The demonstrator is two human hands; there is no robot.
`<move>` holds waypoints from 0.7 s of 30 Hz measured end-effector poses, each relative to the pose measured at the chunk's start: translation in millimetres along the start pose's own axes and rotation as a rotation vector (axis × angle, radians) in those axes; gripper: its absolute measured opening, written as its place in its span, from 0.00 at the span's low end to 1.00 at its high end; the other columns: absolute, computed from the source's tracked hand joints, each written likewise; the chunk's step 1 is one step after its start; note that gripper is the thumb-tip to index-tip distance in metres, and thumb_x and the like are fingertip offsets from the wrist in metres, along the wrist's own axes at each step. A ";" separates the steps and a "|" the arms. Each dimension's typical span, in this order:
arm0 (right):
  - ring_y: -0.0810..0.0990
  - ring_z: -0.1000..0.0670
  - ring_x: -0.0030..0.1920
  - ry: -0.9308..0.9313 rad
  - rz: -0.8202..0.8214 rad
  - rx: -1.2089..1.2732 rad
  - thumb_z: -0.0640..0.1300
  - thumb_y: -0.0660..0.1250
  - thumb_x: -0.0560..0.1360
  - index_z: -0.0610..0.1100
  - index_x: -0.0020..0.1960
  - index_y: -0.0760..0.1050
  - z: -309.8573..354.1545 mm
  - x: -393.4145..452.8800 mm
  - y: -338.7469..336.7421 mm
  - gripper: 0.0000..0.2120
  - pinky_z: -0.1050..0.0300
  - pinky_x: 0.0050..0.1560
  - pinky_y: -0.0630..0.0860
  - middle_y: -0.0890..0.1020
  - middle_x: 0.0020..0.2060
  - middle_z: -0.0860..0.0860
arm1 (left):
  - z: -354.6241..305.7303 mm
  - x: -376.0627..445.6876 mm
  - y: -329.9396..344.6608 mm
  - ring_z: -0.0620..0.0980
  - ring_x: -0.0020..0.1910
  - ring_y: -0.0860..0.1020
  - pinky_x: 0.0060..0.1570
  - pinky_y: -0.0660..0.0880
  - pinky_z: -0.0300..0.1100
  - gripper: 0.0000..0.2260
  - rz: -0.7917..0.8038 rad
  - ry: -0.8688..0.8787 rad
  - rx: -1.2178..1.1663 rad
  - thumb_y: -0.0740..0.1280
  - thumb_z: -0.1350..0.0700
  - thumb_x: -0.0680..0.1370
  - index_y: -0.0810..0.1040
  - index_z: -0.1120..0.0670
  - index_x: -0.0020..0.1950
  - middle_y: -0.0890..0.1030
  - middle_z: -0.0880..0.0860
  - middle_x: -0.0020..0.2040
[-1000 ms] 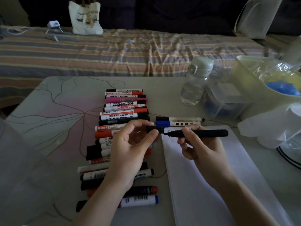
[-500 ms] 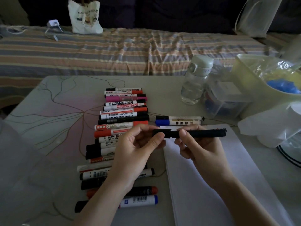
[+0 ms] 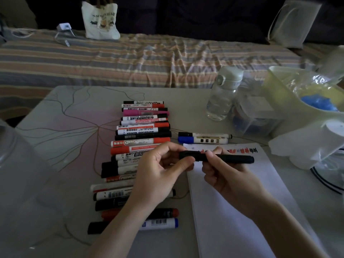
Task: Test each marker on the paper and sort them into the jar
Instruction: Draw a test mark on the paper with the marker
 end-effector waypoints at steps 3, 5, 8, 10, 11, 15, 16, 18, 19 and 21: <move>0.78 0.50 0.37 0.054 -0.060 -0.004 0.53 0.65 0.71 0.40 0.50 0.82 1.8 -13.4 -21.7 0.18 0.59 0.36 0.76 0.81 0.38 0.45 | 1.4 -2.3 0.6 0.49 0.43 0.84 0.46 0.80 0.38 0.08 0.021 -0.019 0.022 0.74 0.63 0.70 0.82 0.56 0.48 0.85 0.51 0.43; 0.80 0.49 0.39 0.000 -0.157 -0.127 0.54 0.67 0.70 0.42 0.48 0.84 15.4 -23.9 -39.8 0.17 0.57 0.41 0.79 0.83 0.42 0.44 | -0.4 -4.5 -5.0 0.46 0.46 0.83 0.47 0.78 0.36 0.07 0.024 0.004 0.083 0.73 0.64 0.71 0.82 0.55 0.48 0.85 0.49 0.44; 0.81 0.55 0.37 -0.180 -0.173 -0.862 0.48 0.70 0.72 0.49 0.41 0.86 49.3 -32.3 -42.1 0.06 0.67 0.42 0.77 0.85 0.37 0.51 | -7.3 -9.6 -7.0 0.42 0.47 0.83 0.48 0.77 0.34 0.08 0.054 0.053 0.206 0.73 0.63 0.72 0.81 0.53 0.48 0.85 0.46 0.45; 0.81 0.59 0.35 -0.225 -0.037 -1.205 0.48 0.69 0.75 0.54 0.45 0.84 57.7 -28.8 -21.7 0.05 0.68 0.40 0.77 0.84 0.34 0.58 | -17.2 -13.7 -4.1 0.40 0.47 0.82 0.48 0.77 0.33 0.08 0.073 0.105 0.284 0.73 0.62 0.72 0.82 0.53 0.48 0.84 0.44 0.45; 0.81 0.59 0.35 -0.206 0.031 -1.285 0.49 0.68 0.76 0.56 0.45 0.83 57.7 -25.5 -11.3 0.05 0.66 0.39 0.78 0.83 0.34 0.59 | -22.8 -15.2 -3.1 0.39 0.47 0.82 0.48 0.77 0.32 0.08 0.067 0.137 0.320 0.73 0.62 0.72 0.82 0.53 0.48 0.84 0.44 0.44; 0.78 0.57 0.34 -0.241 0.070 -1.474 0.51 0.66 0.78 0.54 0.42 0.81 63.9 -1.1 2.6 0.07 0.65 0.36 0.74 0.81 0.32 0.56 | -34.9 -19.3 -18.3 0.34 0.50 0.79 0.50 0.74 0.27 0.14 0.000 0.243 0.566 0.75 0.59 0.72 0.79 0.49 0.55 0.81 0.39 0.49; 0.79 0.57 0.35 -0.316 0.012 -1.495 0.49 0.68 0.77 0.54 0.44 0.81 71.6 8.1 0.6 0.05 0.66 0.36 0.73 0.81 0.33 0.57 | -35.5 -21.0 -26.7 0.34 0.51 0.78 0.50 0.74 0.27 0.17 -0.019 0.262 0.665 0.75 0.57 0.71 0.77 0.47 0.58 0.80 0.37 0.51; 0.80 0.54 0.40 -0.481 -0.134 -1.489 0.46 0.70 0.76 0.50 0.47 0.82 88.4 27.9 -9.4 0.02 0.65 0.41 0.74 0.81 0.38 0.57 | -32.8 -25.7 -40.4 0.36 0.51 0.77 0.51 0.75 0.31 0.17 -0.021 0.281 0.831 0.76 0.55 0.70 0.77 0.46 0.56 0.78 0.37 0.52; 0.80 0.53 0.42 -0.533 -0.188 -1.496 0.44 0.70 0.75 0.49 0.47 0.82 94.2 39.4 -15.3 0.03 0.62 0.45 0.75 0.81 0.40 0.55 | -31.8 -28.3 -44.2 0.37 0.51 0.76 0.51 0.76 0.35 0.15 -0.010 0.281 0.886 0.76 0.54 0.70 0.78 0.46 0.54 0.78 0.37 0.51; 0.79 0.50 0.45 -0.559 -0.239 -1.556 0.44 0.70 0.75 0.47 0.49 0.82 97.5 64.8 -24.0 0.03 0.55 0.48 0.75 0.80 0.44 0.52 | -30.2 -33.6 -48.0 0.37 0.50 0.75 0.51 0.76 0.38 0.11 0.039 0.250 0.924 0.76 0.51 0.69 0.79 0.45 0.49 0.77 0.36 0.48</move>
Point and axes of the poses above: each hand's wrist, its own x-axis towards the middle knuckle, its own y-axis out of the palm, z = x × y, the point moved 6 cm from there along x, towards the middle knuckle
